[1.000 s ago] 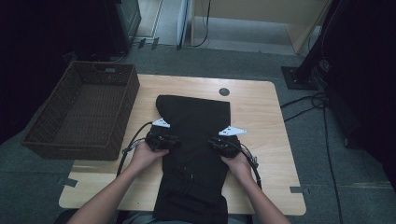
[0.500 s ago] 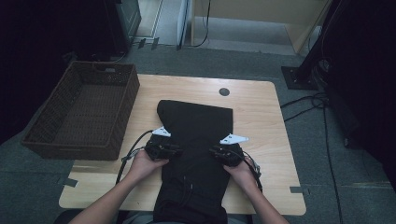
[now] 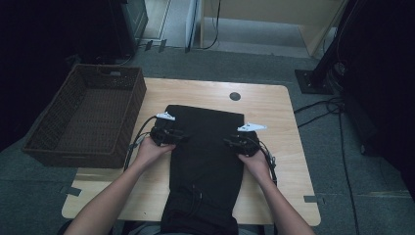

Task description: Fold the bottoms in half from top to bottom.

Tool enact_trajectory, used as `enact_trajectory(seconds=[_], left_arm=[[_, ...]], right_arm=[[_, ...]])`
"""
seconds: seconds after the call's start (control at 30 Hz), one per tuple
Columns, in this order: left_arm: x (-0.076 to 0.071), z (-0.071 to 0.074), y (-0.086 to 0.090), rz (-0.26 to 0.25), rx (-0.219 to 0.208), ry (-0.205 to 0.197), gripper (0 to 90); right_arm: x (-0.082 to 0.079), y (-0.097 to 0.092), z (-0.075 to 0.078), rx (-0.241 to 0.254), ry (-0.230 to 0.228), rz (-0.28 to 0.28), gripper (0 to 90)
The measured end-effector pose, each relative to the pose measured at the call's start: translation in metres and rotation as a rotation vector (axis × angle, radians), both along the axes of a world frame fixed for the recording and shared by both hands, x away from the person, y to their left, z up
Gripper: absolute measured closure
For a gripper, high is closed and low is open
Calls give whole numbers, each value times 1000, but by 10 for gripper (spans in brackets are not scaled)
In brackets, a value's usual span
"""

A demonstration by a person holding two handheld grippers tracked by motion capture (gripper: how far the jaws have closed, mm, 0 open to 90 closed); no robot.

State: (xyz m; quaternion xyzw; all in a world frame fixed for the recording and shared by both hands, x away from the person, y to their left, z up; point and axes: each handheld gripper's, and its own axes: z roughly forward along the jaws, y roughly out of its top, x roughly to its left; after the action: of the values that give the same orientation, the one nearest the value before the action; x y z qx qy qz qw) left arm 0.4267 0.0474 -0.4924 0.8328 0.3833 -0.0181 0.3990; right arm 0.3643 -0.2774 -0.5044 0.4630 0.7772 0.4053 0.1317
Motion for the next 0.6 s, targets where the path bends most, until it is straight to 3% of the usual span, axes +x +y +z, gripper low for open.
enact_trajectory(seconds=[0.1,0.17,0.27,0.3,0.37,0.47,0.6], left_arm=[[11,2,1,12,-1,1,490],[30,7,3,44,-11,7,485],[40,9,6,58,-4,11,479],[50,10,10,72,0,11,473],[58,10,14,89,-10,20,470],[67,8,20,113,10,26,458],[72,3,28,153,3,34,453]], right_arm=[[14,-4,0,-7,-6,-18,570],[23,-8,-1,-14,-7,-29,559],[35,-16,-3,-23,0,-58,546],[38,-18,-4,-16,3,-67,543],[43,-23,-4,-14,2,-83,536],[51,-30,-4,-4,5,-106,521],[59,-37,-5,-1,19,-130,506]])
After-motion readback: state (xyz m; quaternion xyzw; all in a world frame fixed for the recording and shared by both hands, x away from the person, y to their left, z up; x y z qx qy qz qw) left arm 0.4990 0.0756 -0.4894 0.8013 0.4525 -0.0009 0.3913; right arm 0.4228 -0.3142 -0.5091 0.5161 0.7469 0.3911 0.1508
